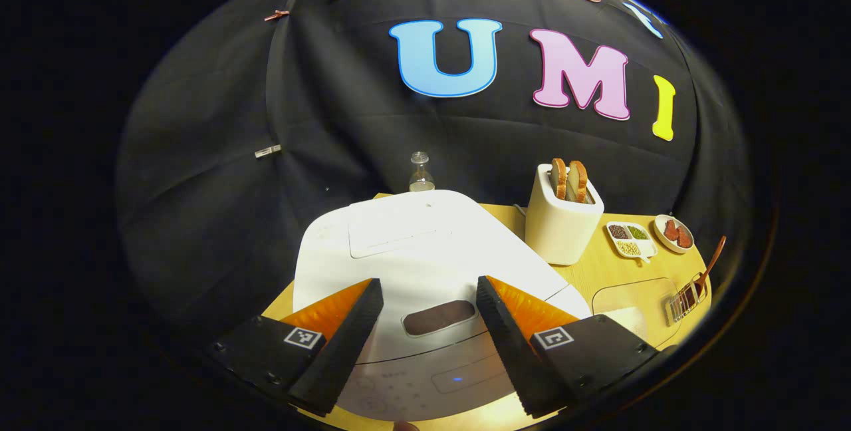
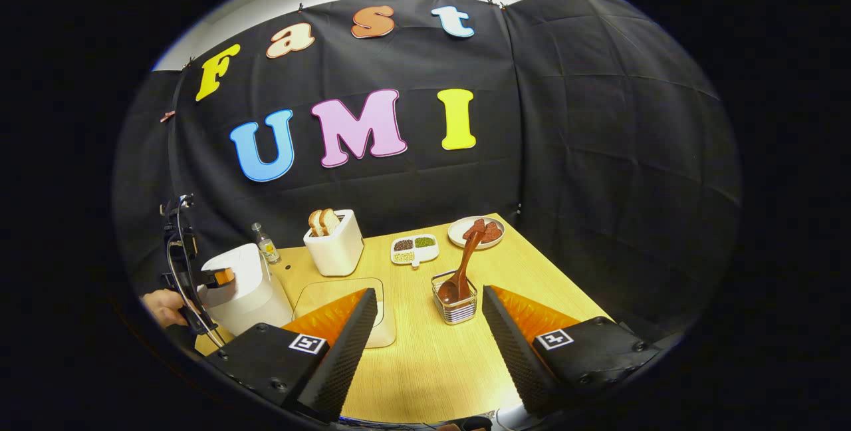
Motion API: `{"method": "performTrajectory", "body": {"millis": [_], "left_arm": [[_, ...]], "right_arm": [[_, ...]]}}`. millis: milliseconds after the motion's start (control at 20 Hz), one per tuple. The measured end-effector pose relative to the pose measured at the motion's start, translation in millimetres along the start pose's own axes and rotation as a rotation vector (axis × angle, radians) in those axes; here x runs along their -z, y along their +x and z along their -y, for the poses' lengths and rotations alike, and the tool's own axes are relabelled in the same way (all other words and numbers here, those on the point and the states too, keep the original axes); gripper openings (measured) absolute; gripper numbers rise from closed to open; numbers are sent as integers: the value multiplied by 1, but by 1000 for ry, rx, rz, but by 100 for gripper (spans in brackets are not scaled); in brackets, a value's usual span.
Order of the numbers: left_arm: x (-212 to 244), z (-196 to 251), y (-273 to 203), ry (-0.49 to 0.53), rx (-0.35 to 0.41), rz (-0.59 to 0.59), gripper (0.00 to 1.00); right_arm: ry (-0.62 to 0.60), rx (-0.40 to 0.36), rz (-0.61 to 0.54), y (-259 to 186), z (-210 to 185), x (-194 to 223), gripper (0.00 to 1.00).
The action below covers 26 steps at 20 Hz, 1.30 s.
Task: Close the left gripper, press the button to open the rice cooker; take a wooden spoon from the chopstick holder with the right hand, scoop a spoonful of rice and pour it into the rice cooker, then put the wooden spoon back into the chopstick holder.
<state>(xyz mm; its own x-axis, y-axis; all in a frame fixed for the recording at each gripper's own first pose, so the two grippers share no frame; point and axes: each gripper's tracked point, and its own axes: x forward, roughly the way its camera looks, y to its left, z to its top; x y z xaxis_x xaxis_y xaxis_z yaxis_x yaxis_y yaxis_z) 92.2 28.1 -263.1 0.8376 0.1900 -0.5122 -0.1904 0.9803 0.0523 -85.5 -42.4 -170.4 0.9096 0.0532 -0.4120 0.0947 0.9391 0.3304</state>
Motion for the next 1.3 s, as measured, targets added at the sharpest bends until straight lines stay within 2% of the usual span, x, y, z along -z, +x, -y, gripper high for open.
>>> {"method": "performTrajectory", "body": {"millis": [250, 450, 950, 1300], "left_arm": [[-7, -1, -2, 7, 30, 25, 99], [-27, -8, -16, 30, 36, 95, 97], [-107, 0, -108, 15, 213, 374, 96], [-123, -8, -173, 0, 305, 468, 96]], "right_arm": [[-7, -4, 10, -5, -1, -3, 98], [-12, -12, 29, -9, -3, -11, 98], [-73, -75, 105, -13, -39, -46, 98], [-186, -122, 231, -20, -85, -90, 98]]}}
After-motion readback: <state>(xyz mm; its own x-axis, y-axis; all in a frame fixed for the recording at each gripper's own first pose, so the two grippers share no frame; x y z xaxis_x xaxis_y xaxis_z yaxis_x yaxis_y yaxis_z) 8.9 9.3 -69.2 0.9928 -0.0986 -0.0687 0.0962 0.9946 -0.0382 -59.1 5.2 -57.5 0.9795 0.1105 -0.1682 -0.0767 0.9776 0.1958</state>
